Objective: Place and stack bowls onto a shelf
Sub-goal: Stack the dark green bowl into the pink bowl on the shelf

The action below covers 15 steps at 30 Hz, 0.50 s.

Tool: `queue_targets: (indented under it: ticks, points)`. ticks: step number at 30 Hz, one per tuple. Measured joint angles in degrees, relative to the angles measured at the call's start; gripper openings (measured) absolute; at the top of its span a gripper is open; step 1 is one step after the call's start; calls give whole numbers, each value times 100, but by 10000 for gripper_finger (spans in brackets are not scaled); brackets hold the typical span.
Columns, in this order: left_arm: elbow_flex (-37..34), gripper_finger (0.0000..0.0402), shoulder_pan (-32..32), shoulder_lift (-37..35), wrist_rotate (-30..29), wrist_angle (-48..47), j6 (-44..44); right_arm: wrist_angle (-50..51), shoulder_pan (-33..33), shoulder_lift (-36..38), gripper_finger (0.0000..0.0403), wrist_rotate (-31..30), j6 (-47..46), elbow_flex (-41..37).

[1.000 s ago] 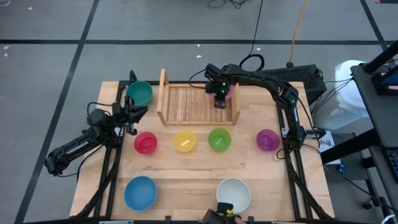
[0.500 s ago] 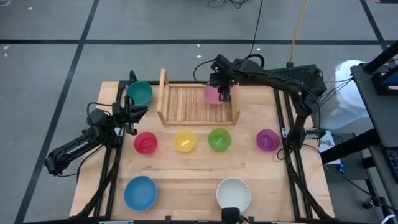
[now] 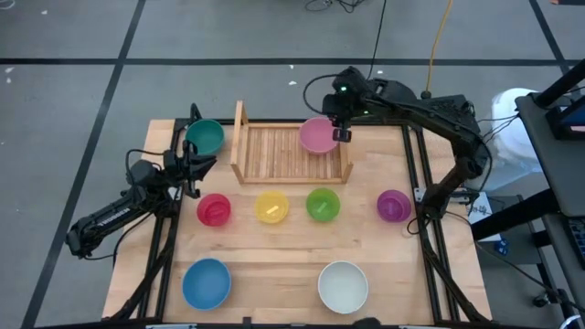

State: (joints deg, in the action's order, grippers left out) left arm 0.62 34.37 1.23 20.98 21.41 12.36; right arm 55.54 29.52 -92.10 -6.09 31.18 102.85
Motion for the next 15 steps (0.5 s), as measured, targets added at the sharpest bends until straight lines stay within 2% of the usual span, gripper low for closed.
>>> queue_targets:
  ticks: [7, 15]
  points:
    - [0, 53, 0, 0, -1, 26, 955, 6, 13, 430, 139, 2, -203, 2]
    - [0, 53, 0, 0, -2, 696, 2180, 22, 13, 646, 139, 13, -257, 2]
